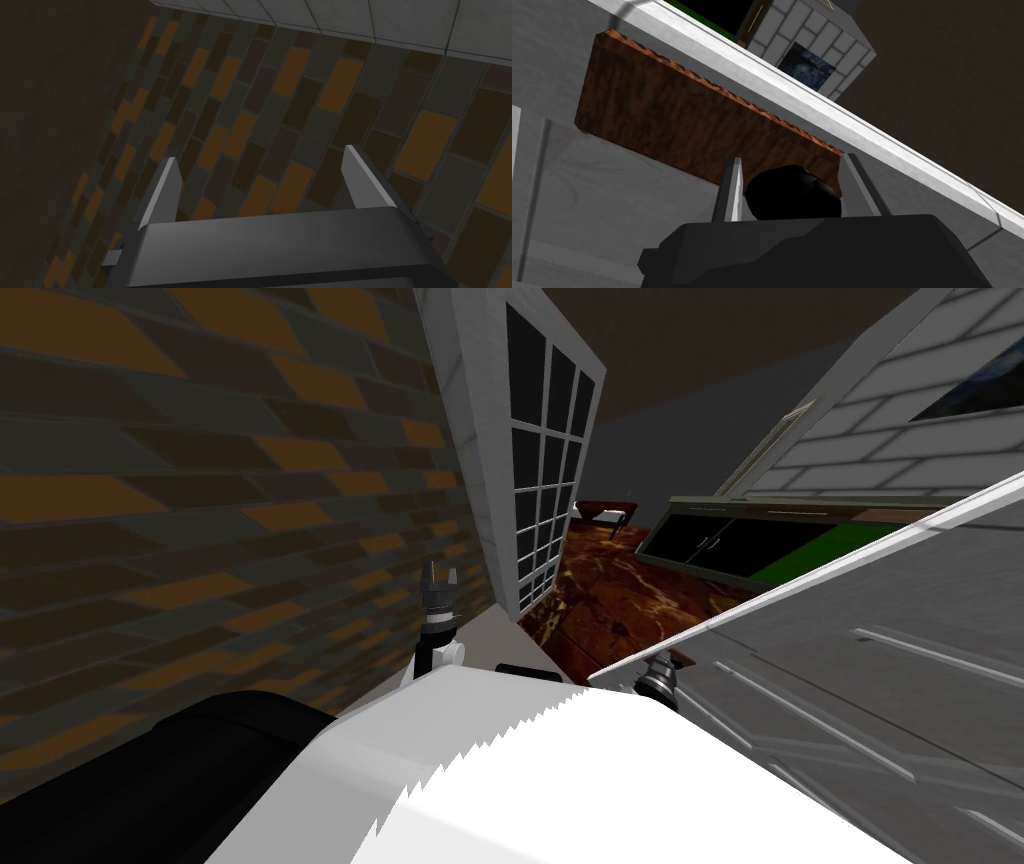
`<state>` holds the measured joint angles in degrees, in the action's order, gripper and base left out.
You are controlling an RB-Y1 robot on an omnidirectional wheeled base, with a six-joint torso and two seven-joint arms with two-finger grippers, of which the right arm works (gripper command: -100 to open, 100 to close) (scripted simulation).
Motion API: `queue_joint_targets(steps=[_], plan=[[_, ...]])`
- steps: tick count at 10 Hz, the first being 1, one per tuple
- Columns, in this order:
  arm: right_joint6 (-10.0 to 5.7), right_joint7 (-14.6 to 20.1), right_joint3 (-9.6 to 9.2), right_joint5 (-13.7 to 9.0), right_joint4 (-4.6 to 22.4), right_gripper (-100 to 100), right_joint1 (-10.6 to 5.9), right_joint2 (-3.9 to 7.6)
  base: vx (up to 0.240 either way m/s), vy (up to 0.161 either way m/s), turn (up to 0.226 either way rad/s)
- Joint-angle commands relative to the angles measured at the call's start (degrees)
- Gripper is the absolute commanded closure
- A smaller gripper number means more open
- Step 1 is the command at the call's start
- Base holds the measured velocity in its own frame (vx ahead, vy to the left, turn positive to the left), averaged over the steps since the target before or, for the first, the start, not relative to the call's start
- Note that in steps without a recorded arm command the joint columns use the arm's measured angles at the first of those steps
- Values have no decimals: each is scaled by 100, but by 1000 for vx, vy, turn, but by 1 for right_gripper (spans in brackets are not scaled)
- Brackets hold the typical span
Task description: Push the door open
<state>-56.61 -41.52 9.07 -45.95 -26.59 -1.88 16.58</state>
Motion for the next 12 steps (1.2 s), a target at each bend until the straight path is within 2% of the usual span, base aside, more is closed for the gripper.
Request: queue_joint_targets(steps=[1, 3, 4, 5, 8, 9, 12], plan=[[-50, 286, -22, -106, 41, 100, -11, 37, 36, -33, -47], [-50, 328, -22, -106, 41, 100, -11, 37, 24, -20, -20], [-68, 532, -79, -176, 55, 100, -45, 24, 29, -26, -49], [-68, 563, -79, -176, 55, 100, -45, 24, 33, -19, -18], [-108, 1019, -198, -323, 86, 100, -117, -3, 40, -26, -56], [-108, 1038, -198, -323, 86, 100, -117, -3, 44, -28, -23], [-147, 1460, -318, -470, 117, 100, -189, -30, 35, -34, -48]])
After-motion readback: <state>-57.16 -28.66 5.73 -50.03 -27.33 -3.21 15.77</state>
